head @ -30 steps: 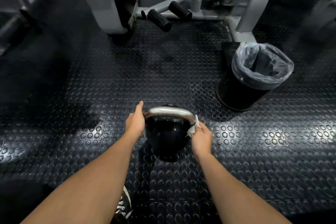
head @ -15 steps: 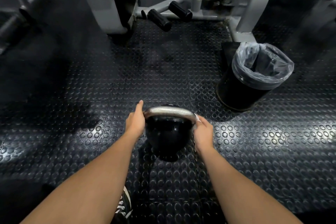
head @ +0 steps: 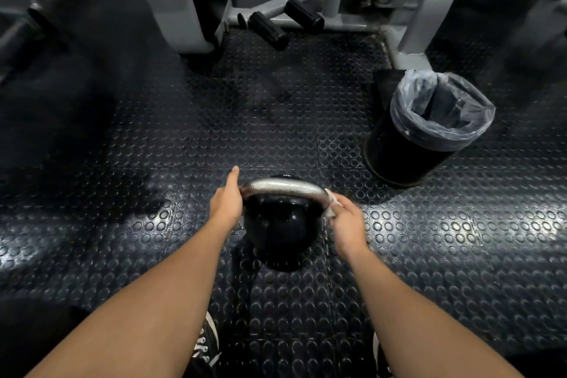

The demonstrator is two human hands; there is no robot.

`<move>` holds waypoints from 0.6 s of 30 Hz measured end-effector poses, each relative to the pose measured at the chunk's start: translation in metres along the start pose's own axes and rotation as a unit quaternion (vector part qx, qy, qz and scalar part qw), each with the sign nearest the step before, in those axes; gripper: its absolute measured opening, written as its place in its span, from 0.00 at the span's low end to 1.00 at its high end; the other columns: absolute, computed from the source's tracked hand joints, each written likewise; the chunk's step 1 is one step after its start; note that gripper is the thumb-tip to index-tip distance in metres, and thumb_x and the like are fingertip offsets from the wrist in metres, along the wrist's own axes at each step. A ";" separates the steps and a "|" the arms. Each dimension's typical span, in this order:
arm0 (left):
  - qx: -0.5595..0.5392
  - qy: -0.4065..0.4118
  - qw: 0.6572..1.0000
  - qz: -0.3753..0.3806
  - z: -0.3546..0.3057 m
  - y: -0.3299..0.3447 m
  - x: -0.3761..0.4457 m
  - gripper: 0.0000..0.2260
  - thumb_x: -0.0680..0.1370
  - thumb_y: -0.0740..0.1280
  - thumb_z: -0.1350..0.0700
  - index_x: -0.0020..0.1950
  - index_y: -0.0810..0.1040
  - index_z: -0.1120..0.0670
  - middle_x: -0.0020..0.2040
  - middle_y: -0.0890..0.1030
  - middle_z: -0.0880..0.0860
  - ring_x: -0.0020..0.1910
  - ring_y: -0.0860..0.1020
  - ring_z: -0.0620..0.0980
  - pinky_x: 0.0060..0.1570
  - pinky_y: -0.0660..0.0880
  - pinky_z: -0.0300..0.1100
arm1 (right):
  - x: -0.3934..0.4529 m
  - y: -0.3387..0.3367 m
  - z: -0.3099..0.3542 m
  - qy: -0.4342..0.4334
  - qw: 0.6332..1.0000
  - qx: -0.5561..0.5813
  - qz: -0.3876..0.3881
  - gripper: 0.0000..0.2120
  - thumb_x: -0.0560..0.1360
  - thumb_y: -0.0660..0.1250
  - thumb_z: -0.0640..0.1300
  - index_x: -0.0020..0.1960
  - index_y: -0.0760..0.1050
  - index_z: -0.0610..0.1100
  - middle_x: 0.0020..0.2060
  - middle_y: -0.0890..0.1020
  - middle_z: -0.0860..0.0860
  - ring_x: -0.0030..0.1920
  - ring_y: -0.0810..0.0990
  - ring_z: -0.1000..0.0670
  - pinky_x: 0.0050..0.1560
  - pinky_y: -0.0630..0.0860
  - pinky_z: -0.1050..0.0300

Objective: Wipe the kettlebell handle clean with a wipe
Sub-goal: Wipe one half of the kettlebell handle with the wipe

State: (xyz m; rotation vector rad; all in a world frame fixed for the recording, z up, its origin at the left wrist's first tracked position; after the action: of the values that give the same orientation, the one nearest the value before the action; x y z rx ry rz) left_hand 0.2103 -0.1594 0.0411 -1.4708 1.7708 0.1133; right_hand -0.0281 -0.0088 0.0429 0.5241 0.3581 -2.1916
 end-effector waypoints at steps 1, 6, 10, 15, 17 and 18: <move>-0.004 0.009 1.000 -0.006 0.000 -0.001 0.002 0.48 0.76 0.45 0.21 0.53 0.85 0.61 0.52 0.86 0.54 0.49 0.81 0.52 0.50 0.69 0.50 | 0.000 0.002 -0.003 0.006 1.000 0.006 0.002 0.16 0.80 0.58 0.37 0.54 0.83 0.49 0.40 0.84 0.52 0.36 0.76 0.57 0.38 0.69 0.64; 0.002 0.004 1.000 0.001 0.002 0.000 -0.002 0.48 0.72 0.44 0.19 0.56 0.87 0.55 0.57 0.86 0.54 0.54 0.82 0.54 0.60 0.70 0.56 | 0.001 0.005 0.015 -0.012 0.999 -0.029 -0.017 0.16 0.77 0.60 0.41 0.49 0.84 0.56 0.41 0.86 0.54 0.40 0.79 0.55 0.43 0.73 0.59; -0.010 0.004 1.000 -0.006 0.003 -0.001 -0.002 0.42 0.80 0.46 0.23 0.60 0.85 0.55 0.59 0.83 0.53 0.55 0.79 0.54 0.59 0.67 0.54 | -0.026 -0.001 -0.003 -0.018 0.998 -0.024 -0.050 0.17 0.82 0.57 0.40 0.58 0.80 0.56 0.52 0.84 0.54 0.48 0.80 0.56 0.50 0.75 0.61; -0.026 -0.001 1.000 -0.005 0.004 0.000 0.001 0.52 0.65 0.43 0.16 0.58 0.87 0.53 0.59 0.85 0.54 0.57 0.83 0.55 0.62 0.72 0.56 | -0.029 0.008 -0.001 -0.016 0.996 -0.033 -0.084 0.18 0.81 0.57 0.40 0.66 0.77 0.51 0.54 0.83 0.59 0.56 0.79 0.58 0.62 0.74 0.61; -0.038 -0.016 0.999 -0.008 0.011 0.002 0.007 0.55 0.62 0.46 0.14 0.65 0.85 0.52 0.65 0.84 0.55 0.62 0.82 0.58 0.69 0.72 0.60 | -0.031 0.009 0.010 -0.032 0.994 -0.039 -0.101 0.18 0.82 0.58 0.40 0.68 0.75 0.52 0.53 0.80 0.63 0.50 0.78 0.64 0.51 0.71 0.74; -0.052 -0.025 0.998 -0.008 0.015 0.002 0.011 0.57 0.61 0.48 0.12 0.68 0.83 0.53 0.67 0.83 0.56 0.65 0.81 0.59 0.72 0.71 0.62 | -0.038 0.009 0.012 -0.044 0.992 -0.052 -0.106 0.19 0.82 0.57 0.39 0.69 0.74 0.53 0.52 0.78 0.66 0.46 0.78 0.66 0.46 0.71 0.76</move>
State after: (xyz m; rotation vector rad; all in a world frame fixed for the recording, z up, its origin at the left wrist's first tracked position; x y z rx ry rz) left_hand 0.2160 -0.1589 0.0237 -1.5432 1.7355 0.2353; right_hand -0.0028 0.0062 0.0706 0.3425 0.4974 -2.3770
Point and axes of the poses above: each hand's wrist, its own x-axis towards the middle knuckle, its own y-axis out of the palm, z = x × y, the point moved 7 cm from there along x, towards the middle knuckle
